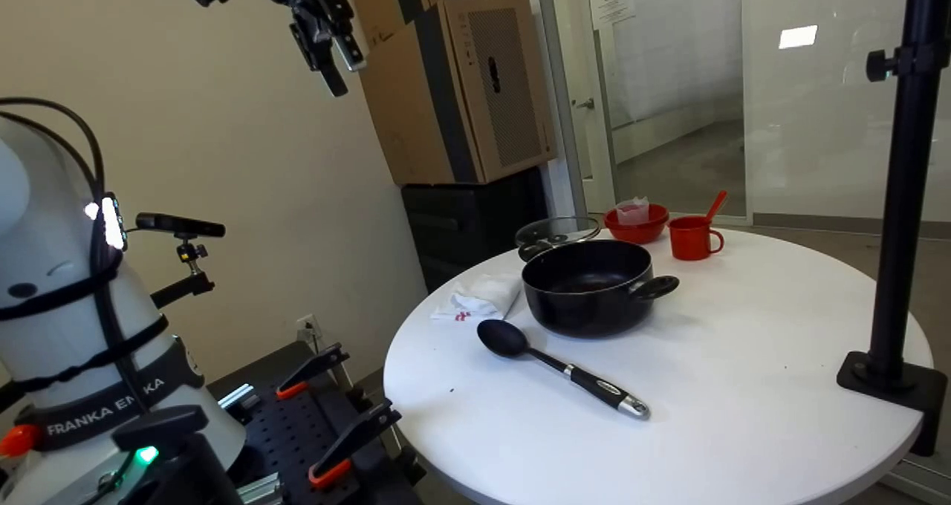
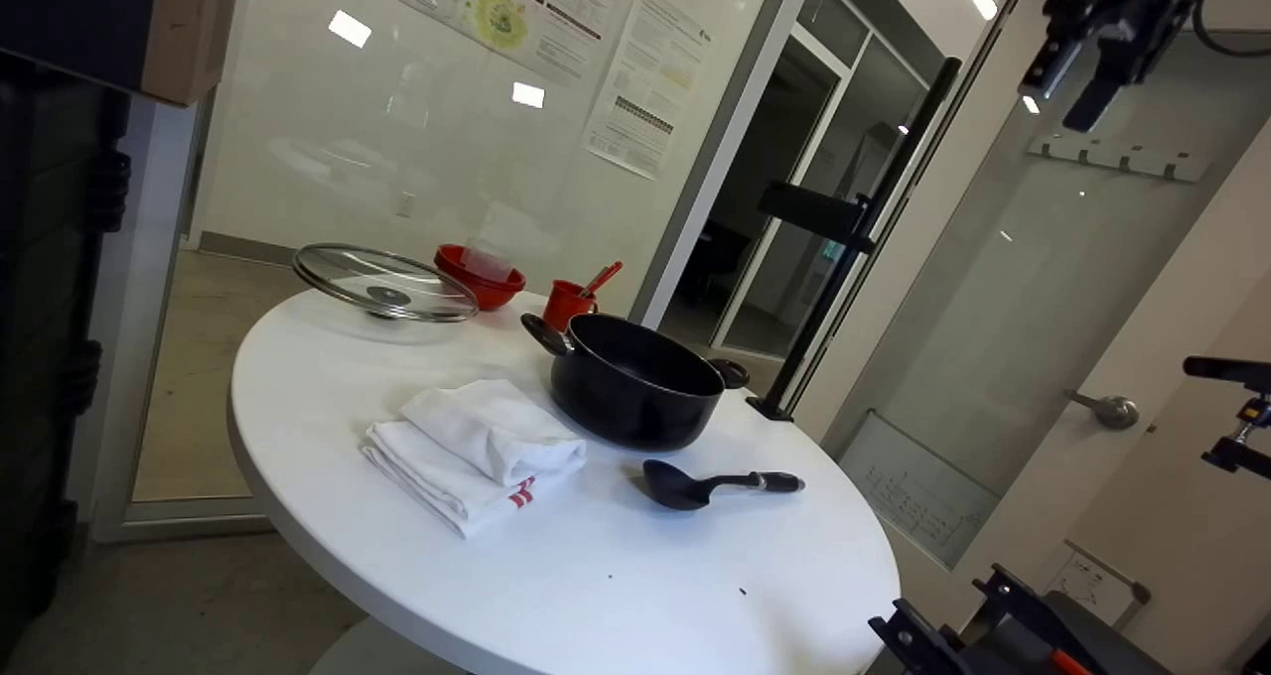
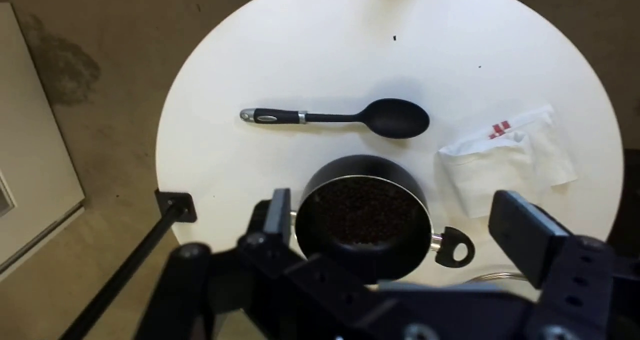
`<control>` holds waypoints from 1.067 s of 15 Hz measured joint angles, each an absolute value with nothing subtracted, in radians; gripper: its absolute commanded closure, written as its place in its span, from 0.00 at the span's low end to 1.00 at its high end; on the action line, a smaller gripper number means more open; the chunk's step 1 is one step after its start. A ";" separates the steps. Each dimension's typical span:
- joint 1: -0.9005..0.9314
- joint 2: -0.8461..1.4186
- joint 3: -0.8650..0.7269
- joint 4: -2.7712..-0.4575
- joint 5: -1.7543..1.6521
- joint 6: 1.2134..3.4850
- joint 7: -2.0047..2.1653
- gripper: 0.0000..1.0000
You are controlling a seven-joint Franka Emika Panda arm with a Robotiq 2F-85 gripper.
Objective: Put the spoon in the pot
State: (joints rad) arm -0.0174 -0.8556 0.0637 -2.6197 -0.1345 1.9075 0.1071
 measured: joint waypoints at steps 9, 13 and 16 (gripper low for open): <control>-0.118 -0.807 -0.068 -2.668 -0.166 1.971 0.058 0.00; -0.119 -0.802 -0.073 -2.668 -0.161 1.974 0.059 0.00; -0.139 -0.760 -0.113 -2.666 -0.161 2.029 0.057 0.00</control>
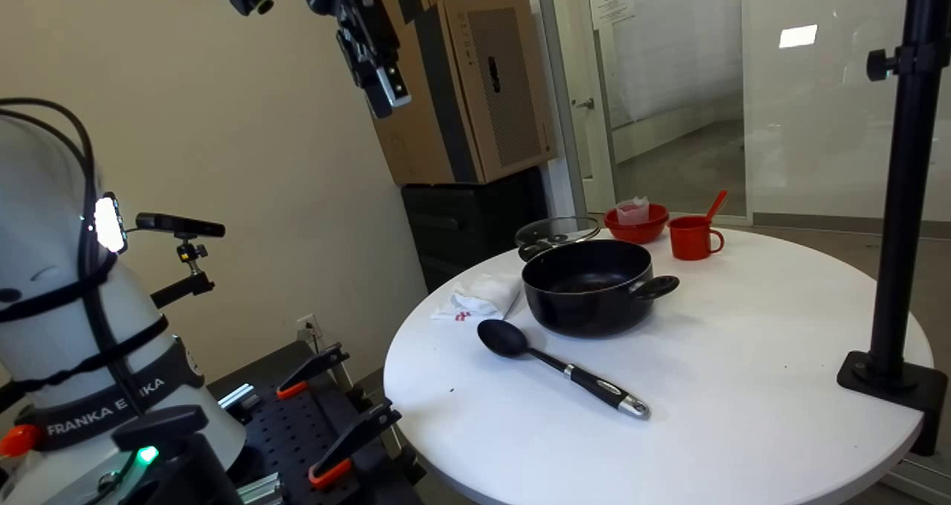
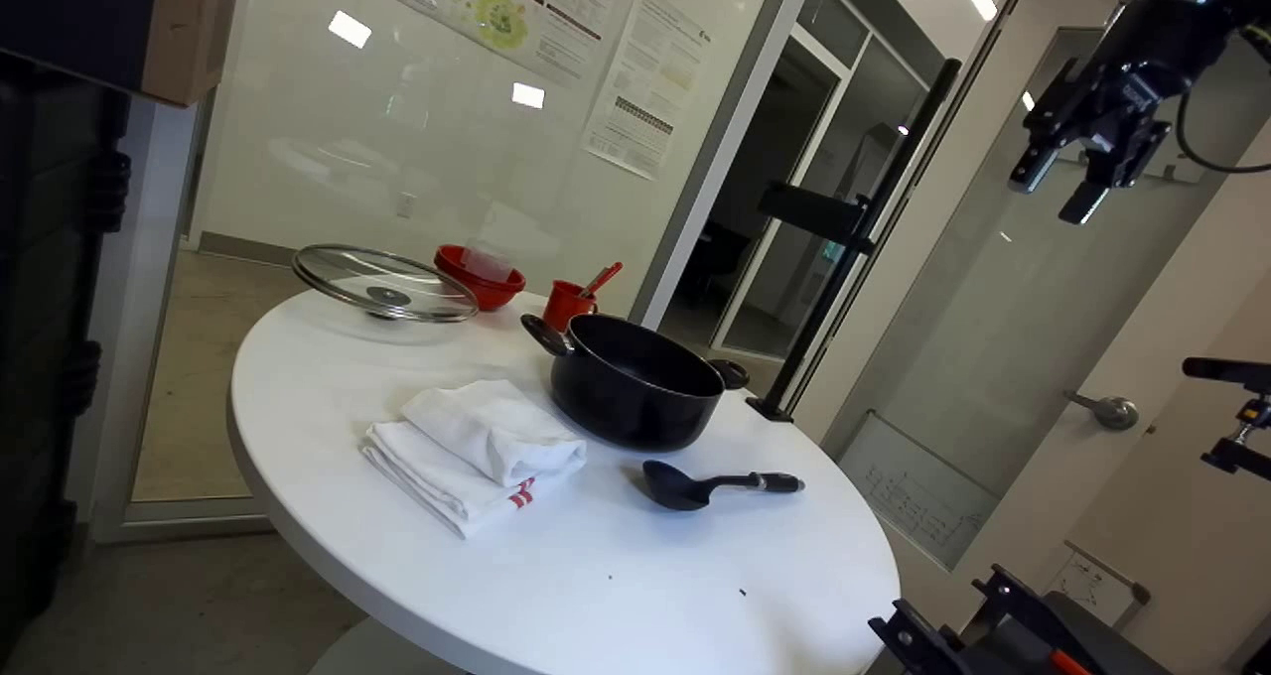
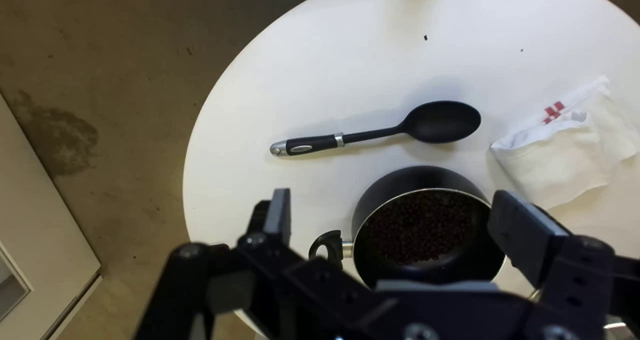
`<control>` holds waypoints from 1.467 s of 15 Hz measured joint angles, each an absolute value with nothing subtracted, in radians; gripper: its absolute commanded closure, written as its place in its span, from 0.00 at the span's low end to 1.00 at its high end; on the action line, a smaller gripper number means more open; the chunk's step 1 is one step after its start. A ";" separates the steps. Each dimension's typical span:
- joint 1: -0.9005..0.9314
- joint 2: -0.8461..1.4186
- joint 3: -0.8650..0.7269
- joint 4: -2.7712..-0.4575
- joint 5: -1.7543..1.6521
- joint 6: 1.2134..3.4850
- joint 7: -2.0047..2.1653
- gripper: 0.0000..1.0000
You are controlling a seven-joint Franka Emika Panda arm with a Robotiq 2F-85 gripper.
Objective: Put the spoon in the pot
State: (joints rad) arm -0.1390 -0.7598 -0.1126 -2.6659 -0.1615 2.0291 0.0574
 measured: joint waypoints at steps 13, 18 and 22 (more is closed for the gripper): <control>-0.183 -0.188 -0.277 -2.442 -0.129 2.284 -0.228 0.00; -0.150 0.025 -0.232 -2.302 -0.027 2.304 -0.404 0.00; -0.167 0.142 -0.204 -2.214 0.042 2.294 -0.561 0.00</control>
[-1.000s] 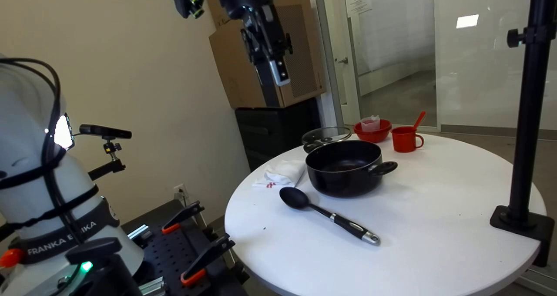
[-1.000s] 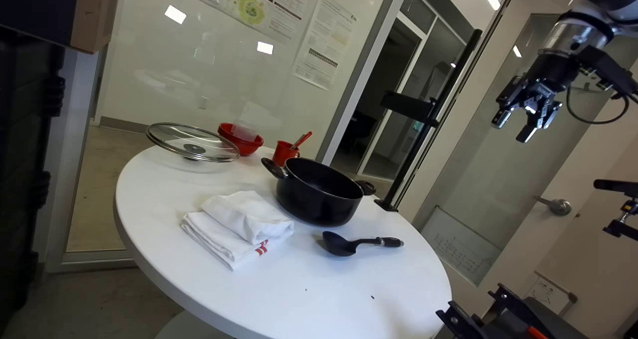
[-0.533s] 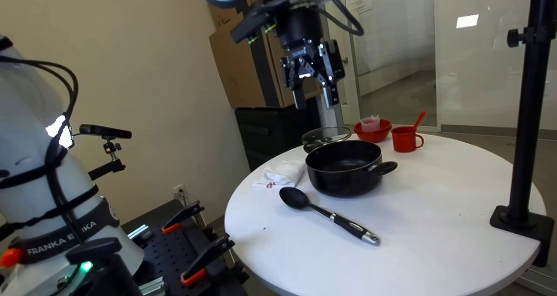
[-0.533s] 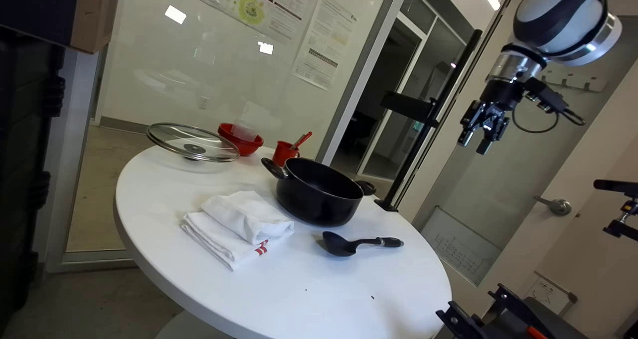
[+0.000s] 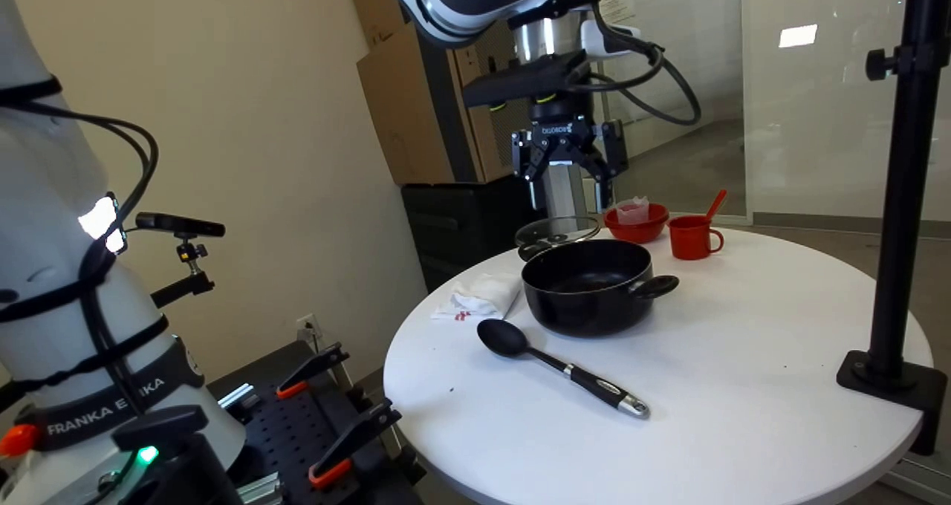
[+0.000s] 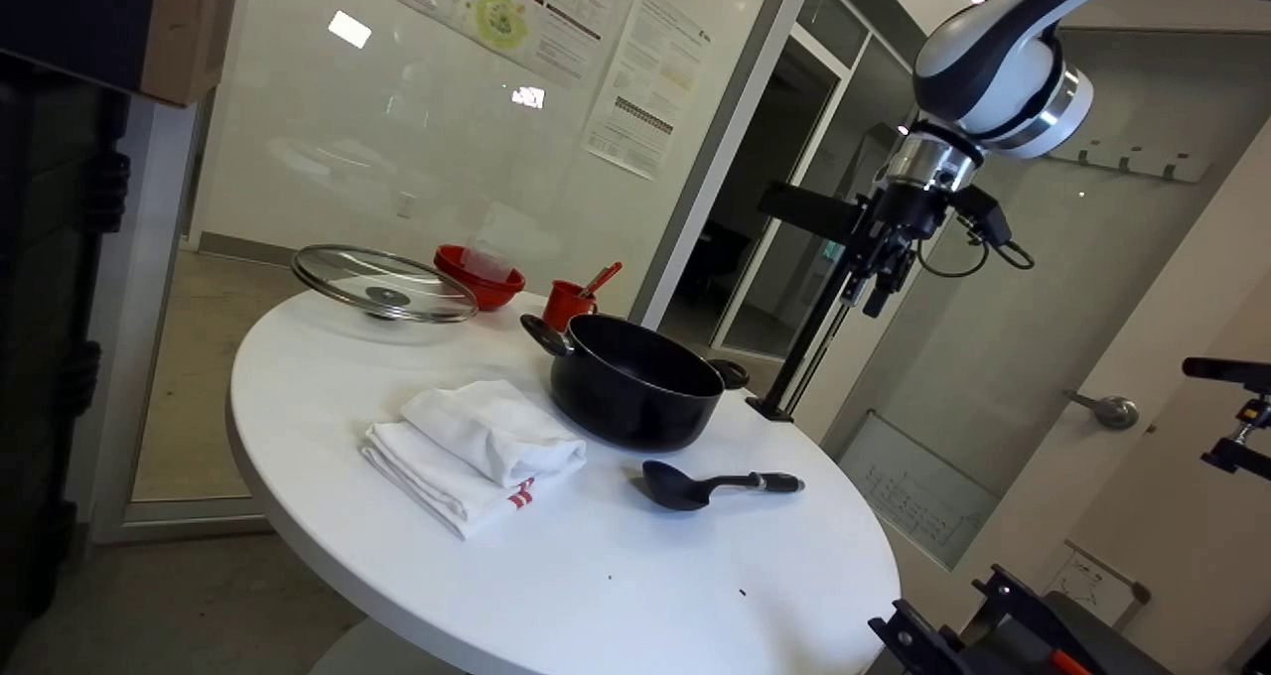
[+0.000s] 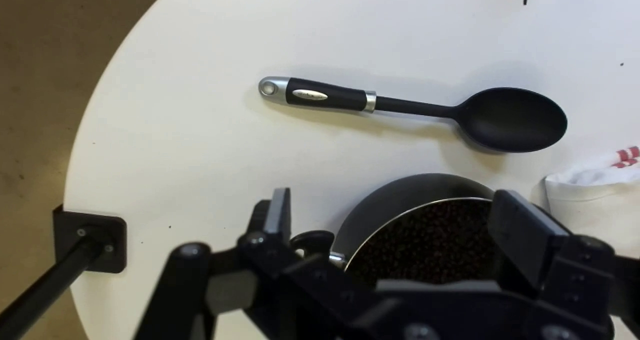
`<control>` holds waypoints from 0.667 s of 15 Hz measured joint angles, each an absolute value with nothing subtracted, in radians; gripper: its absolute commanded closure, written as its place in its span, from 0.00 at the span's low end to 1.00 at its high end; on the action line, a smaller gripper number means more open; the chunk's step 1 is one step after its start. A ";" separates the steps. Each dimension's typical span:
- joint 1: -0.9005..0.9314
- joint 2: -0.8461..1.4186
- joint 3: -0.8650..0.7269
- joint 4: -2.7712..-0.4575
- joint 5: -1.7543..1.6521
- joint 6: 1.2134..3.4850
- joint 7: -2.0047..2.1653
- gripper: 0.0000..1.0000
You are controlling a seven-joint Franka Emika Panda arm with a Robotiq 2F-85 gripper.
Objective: Put the spoon in the pot
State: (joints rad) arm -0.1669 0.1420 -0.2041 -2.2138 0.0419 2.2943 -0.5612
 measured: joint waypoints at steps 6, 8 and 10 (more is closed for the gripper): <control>-0.199 0.206 -0.191 -2.180 0.035 2.260 -0.665 0.00; -0.202 0.206 -0.186 -2.180 0.034 2.261 -0.669 0.00; -0.208 0.206 -0.175 -2.180 0.020 2.258 -0.746 0.00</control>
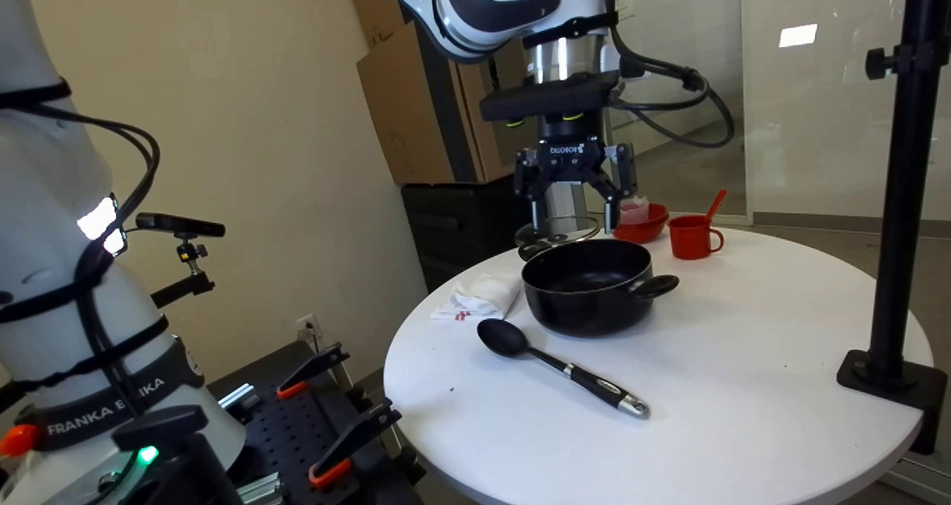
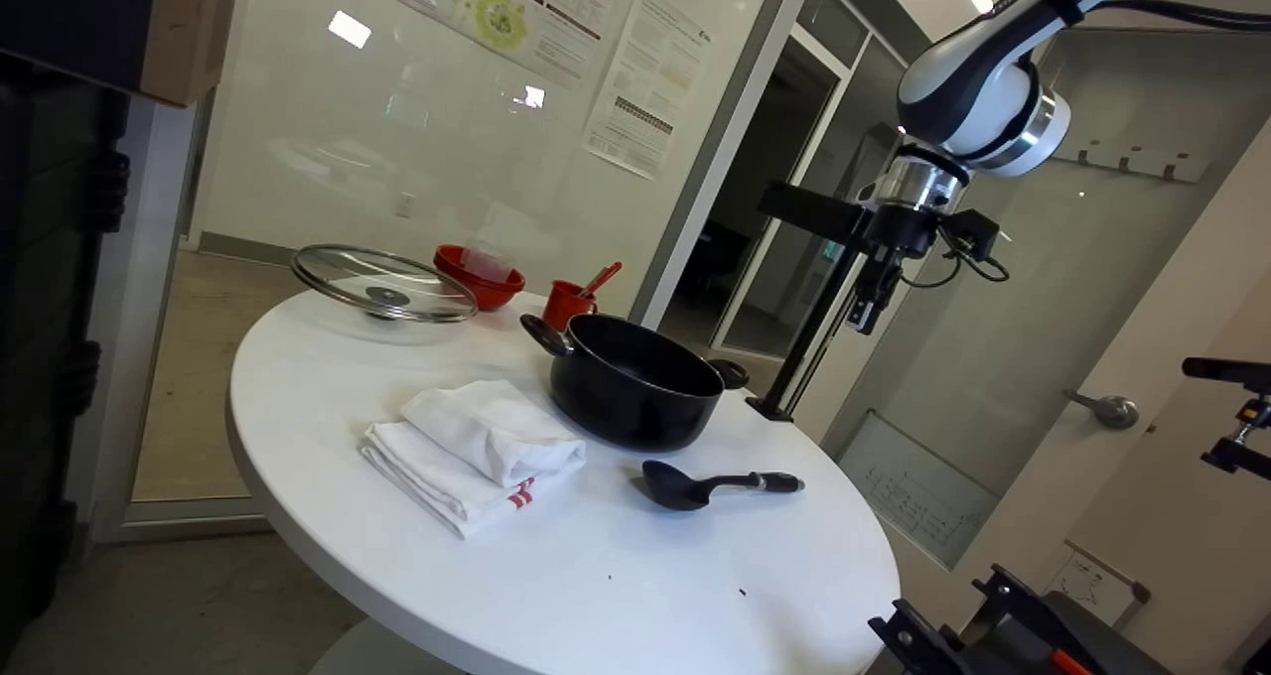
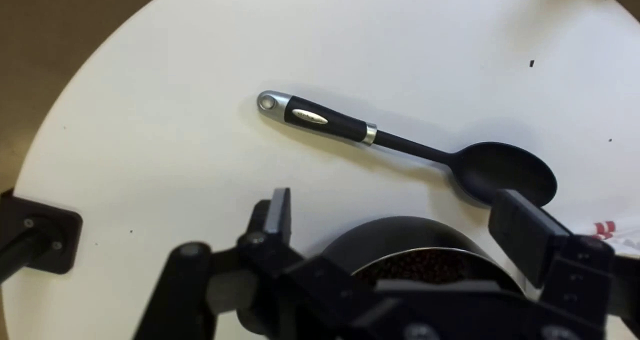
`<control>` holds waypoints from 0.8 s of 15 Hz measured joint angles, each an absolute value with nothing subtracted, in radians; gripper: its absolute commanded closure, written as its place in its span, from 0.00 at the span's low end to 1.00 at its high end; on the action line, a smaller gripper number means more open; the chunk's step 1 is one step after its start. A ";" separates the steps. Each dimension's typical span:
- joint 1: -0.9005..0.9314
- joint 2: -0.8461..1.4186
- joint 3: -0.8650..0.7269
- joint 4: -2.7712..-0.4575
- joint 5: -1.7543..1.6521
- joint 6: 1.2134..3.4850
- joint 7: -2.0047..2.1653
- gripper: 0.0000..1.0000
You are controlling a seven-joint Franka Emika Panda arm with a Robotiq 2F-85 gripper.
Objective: Put the spoon in the pot
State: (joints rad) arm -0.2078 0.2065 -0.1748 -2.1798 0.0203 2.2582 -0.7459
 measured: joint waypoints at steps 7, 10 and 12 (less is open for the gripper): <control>-0.216 0.207 -0.156 -2.147 -0.026 2.175 -1.070 0.00; -0.233 0.222 -0.154 -2.127 -0.026 2.147 -1.239 0.00; -0.247 0.246 -0.154 -2.104 -0.027 2.124 -1.350 0.00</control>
